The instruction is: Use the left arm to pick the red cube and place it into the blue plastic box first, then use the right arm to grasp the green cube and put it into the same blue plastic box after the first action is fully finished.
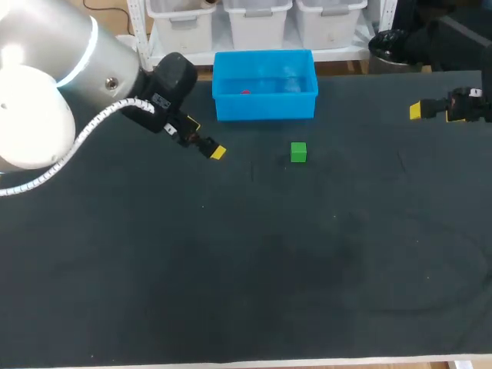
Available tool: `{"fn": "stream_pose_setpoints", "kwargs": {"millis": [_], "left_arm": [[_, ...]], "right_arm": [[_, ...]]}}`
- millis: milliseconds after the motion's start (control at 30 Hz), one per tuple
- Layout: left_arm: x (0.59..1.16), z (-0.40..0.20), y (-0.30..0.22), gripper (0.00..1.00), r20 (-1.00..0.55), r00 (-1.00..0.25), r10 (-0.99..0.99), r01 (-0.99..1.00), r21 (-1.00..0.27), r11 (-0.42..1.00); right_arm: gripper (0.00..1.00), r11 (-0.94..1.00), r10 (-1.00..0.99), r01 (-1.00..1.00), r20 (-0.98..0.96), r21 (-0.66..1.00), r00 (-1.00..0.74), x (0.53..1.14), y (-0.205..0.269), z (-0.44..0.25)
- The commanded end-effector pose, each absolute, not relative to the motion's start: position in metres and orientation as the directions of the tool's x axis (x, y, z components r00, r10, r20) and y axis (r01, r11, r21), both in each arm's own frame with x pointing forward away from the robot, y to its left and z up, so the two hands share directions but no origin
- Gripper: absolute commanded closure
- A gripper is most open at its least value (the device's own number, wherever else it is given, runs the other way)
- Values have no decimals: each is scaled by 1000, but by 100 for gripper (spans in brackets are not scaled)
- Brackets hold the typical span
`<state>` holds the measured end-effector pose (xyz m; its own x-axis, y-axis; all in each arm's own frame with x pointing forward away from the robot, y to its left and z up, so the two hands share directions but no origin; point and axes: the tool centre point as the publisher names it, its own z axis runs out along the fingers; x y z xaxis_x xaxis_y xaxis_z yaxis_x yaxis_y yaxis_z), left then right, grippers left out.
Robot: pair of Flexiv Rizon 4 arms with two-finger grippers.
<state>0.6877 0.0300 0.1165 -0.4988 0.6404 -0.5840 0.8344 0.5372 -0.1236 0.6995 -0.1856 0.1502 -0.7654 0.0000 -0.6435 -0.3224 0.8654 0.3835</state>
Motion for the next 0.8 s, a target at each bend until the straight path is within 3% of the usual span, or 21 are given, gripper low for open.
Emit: {"fn": "stream_pose_setpoints", "kwargs": {"millis": [33, 300, 800], "left_arm": [[688, 116, 31, 0, -588, -495, 639, 837, -126, 533], [688, 116, 31, 0, -588, -495, 639, 837, -126, 533], [688, 116, 31, 0, -588, -495, 639, 837, -126, 533]], "right_arm": [[0, 864, -7, -330, -646, 380, -763, 701, -172, 151], [0, 865, 21, -305, -636, 399, -772, 715, -116, 160], [0, 878, -49, -304, -561, 370, -826, 746, -60, 161]]}}
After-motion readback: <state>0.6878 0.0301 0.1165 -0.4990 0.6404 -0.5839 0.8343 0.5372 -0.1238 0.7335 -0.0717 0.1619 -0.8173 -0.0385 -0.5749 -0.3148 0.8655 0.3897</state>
